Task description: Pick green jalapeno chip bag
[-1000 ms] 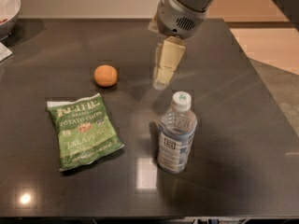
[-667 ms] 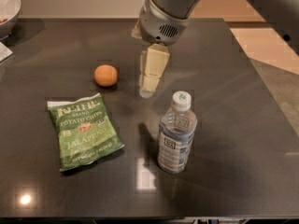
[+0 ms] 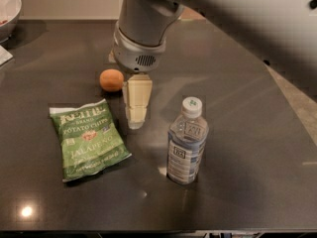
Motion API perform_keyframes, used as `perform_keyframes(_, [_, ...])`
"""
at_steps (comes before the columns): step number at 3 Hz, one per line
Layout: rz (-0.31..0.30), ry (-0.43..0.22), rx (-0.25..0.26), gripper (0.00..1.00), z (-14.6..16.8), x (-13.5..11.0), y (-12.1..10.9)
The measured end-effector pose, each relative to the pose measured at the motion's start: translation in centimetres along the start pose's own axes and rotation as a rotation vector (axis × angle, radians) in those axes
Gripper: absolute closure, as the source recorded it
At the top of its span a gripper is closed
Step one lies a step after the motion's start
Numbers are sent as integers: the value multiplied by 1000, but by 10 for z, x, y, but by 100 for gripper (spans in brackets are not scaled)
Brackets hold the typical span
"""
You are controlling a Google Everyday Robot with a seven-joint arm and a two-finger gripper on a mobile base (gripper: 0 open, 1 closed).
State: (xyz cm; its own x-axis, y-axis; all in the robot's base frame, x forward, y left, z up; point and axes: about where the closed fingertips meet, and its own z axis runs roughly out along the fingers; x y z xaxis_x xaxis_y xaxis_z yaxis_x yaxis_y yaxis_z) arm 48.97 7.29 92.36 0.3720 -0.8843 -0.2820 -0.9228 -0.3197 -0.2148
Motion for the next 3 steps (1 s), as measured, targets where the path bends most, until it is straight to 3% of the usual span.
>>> perform_keyframes(3, [-197, 127, -93, 0, 69, -41, -1])
